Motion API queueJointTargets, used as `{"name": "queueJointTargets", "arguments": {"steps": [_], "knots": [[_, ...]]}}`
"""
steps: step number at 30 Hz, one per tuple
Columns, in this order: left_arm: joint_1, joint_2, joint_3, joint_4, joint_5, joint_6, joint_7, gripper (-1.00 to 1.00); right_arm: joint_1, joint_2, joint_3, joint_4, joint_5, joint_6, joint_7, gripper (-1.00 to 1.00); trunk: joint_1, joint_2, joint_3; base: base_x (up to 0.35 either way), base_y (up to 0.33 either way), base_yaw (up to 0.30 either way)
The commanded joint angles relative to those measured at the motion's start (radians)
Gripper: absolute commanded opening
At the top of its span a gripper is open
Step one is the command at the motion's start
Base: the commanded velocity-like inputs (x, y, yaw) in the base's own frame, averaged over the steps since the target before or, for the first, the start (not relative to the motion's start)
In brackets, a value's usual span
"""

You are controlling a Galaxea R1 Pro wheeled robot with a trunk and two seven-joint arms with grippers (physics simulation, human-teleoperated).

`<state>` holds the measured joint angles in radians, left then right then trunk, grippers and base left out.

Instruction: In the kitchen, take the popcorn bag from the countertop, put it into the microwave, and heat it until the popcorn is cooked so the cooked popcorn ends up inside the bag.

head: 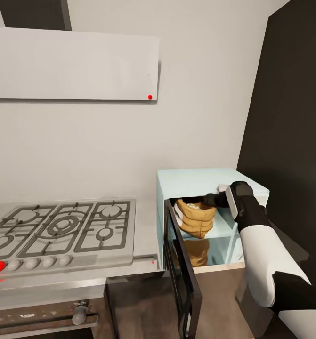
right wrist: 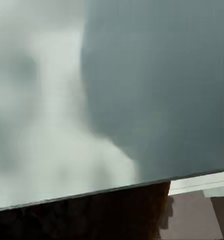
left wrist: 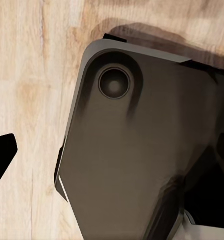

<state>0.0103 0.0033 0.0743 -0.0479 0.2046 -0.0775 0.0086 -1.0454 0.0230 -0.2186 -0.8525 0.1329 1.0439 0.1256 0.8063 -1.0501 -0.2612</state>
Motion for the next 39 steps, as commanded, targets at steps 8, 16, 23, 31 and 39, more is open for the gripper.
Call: {"name": "queueJointTargets", "arguments": {"steps": [8, 16, 23, 31, 39], "knots": [[0.000, 0.000, 0.007, -0.002, -0.001, 0.000, 0.001, 1.00, -0.001, -0.046, -0.002, -0.046, 0.020, 0.003, 0.084, 1.00, 0.000, -0.001, -0.001, 0.000, 0.000, 0.000], [0.000, -0.005, 0.006, -0.001, -0.002, 0.001, 0.001, 1.00, -0.001, -0.073, -0.002, -0.046, 0.013, 0.003, 0.087, 1.00, 0.000, -0.001, -0.001, -0.233, 0.000, 0.000], [0.000, -0.002, 0.007, -0.001, -0.002, 0.001, 0.001, 1.00, -0.001, -0.073, 0.001, -0.041, 0.014, 0.003, 0.086, 1.00, 0.000, -0.001, -0.001, -0.344, 0.000, 0.000], [0.000, -0.002, 0.007, -0.001, -0.002, -0.001, 0.001, 1.00, 0.098, -0.059, 0.008, -0.023, 0.016, 0.003, 0.087, 1.00, 0.000, -0.001, -0.001, -0.211, 0.000, 0.000], [0.000, -0.002, 0.007, -0.001, -0.002, -0.001, 0.001, 1.00, 0.153, -0.052, 0.008, -0.022, 0.017, -0.068, 0.087, 1.00, 0.000, -0.001, -0.001, -0.005, 0.000, 0.000]]}}
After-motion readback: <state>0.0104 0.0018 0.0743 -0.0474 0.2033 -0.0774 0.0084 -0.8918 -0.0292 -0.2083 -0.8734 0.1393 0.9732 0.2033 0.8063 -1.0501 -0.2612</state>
